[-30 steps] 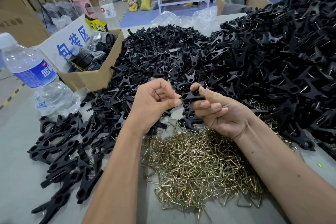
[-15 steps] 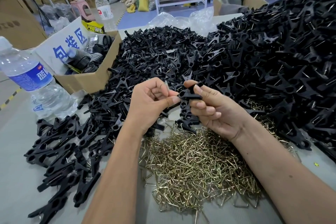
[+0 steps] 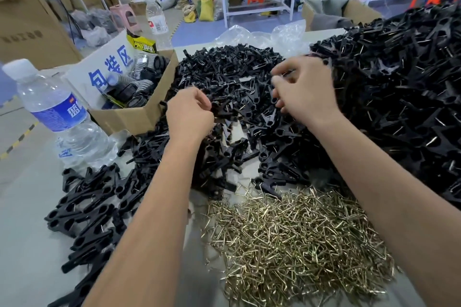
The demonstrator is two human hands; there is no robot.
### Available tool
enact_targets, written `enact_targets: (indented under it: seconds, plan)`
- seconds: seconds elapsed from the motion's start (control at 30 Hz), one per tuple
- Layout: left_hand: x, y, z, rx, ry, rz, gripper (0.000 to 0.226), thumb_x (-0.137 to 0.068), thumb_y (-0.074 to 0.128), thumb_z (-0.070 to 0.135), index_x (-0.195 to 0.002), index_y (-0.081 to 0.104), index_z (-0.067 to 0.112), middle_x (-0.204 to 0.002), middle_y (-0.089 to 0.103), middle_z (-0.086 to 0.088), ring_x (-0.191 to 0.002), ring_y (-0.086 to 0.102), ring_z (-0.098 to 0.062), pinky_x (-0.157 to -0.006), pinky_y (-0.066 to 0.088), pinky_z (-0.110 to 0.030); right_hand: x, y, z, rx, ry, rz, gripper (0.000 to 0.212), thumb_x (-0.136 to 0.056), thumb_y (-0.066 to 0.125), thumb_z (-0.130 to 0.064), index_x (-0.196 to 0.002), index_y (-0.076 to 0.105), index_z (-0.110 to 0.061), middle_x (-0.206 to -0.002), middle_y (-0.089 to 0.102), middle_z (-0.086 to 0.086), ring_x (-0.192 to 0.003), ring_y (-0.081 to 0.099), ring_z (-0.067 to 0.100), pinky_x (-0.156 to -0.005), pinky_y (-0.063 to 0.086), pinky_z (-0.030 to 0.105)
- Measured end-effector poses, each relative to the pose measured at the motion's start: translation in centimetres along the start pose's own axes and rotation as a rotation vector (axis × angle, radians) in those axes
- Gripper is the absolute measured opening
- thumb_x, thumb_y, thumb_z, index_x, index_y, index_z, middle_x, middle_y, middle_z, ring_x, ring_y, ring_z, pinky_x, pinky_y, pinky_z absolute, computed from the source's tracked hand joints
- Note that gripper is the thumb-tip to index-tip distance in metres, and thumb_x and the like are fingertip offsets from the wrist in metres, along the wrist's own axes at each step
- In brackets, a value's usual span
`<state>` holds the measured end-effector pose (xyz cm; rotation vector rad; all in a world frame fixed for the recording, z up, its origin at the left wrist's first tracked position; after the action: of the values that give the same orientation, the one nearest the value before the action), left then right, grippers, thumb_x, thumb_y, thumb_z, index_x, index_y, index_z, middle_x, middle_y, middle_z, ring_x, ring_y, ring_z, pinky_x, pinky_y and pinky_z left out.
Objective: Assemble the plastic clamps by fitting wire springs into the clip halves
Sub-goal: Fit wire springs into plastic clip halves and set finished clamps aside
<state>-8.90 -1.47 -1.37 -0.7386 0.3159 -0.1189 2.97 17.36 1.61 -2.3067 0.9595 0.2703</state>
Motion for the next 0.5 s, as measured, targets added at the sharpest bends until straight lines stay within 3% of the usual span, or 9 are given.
enact_targets:
  seconds: [0.1, 0.2, 0.27, 0.4, 0.5]
  plan:
    - [-1.4, 0.8, 0.3, -0.216, 0.009, -0.199, 0.030, -0.081, 0.081, 0.006, -0.074, 0.065, 0.030, -0.093, 0.074, 0.000, -0.090, 0.070, -0.020, -0.075, 0.055, -0.031, -1.0, 3.6, -1.2, 0.435, -0.138, -0.369, 0.016, -0.088, 0.070, -0.007, -0.091, 0.083, -0.016, -0.094, 0.078, 0.005, -0.086, 0.073, 0.023, -0.090, 0.060, 0.042]
    - [-1.9, 2.1, 0.7, -0.298, 0.058, -0.340, 0.025, -0.081, 0.086, 0.018, -0.071, 0.066, 0.029, -0.096, 0.075, -0.003, -0.094, 0.071, -0.022, -0.086, 0.058, -0.035, -1.7, 6.3, -1.7, 0.732, -0.118, -0.558, 0.010, -0.088, 0.075, -0.014, -0.096, 0.071, -0.017, -0.101, 0.068, 0.006, -0.097, 0.069, 0.031, -0.085, 0.058, 0.039]
    - [-1.6, 3.1, 0.9, -0.350, 0.083, -0.404, 0.021, -0.081, 0.085, 0.019, -0.078, 0.067, 0.028, -0.099, 0.073, -0.002, -0.095, 0.070, -0.025, -0.083, 0.057, -0.034, -1.8, 7.8, -1.9, 0.913, -0.183, -0.606, 0.026, -0.085, 0.080, -0.023, -0.098, 0.057, -0.020, -0.100, 0.056, 0.006, -0.098, 0.065, 0.032, -0.076, 0.049, 0.038]
    - [-1.5, 4.2, 0.8, -0.419, 0.078, -0.394, 0.027, -0.075, 0.084, 0.017, -0.100, 0.074, 0.021, -0.107, 0.072, -0.008, -0.100, 0.069, -0.032, -0.084, 0.057, -0.037, -2.5, 9.2, -1.4, 0.975, -0.170, -0.660, 0.039, -0.078, 0.088, -0.026, -0.098, 0.055, -0.018, -0.095, 0.056, 0.005, -0.096, 0.063, 0.033, -0.072, 0.044, 0.040]
    - [-1.9, 4.0, 0.8, -0.407, 0.073, -0.372, 0.025, -0.075, 0.082, 0.014, -0.097, 0.076, 0.023, -0.107, 0.072, -0.009, -0.098, 0.069, -0.032, -0.079, 0.055, -0.034, -2.6, 9.3, -0.8, 0.904, -0.193, -0.692, 0.047, -0.081, 0.084, -0.022, -0.074, 0.038, -0.018, -0.074, 0.042, -0.001, -0.078, 0.051, 0.029, -0.069, 0.042, 0.037]
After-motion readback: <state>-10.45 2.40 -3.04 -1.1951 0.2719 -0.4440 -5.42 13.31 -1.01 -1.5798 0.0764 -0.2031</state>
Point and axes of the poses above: each hand's wrist, its own x-axis away from the middle knuckle, its own y-axis out of the palm, z = x × y, the point moved 1 cm from there along -x, towards the middle knuckle
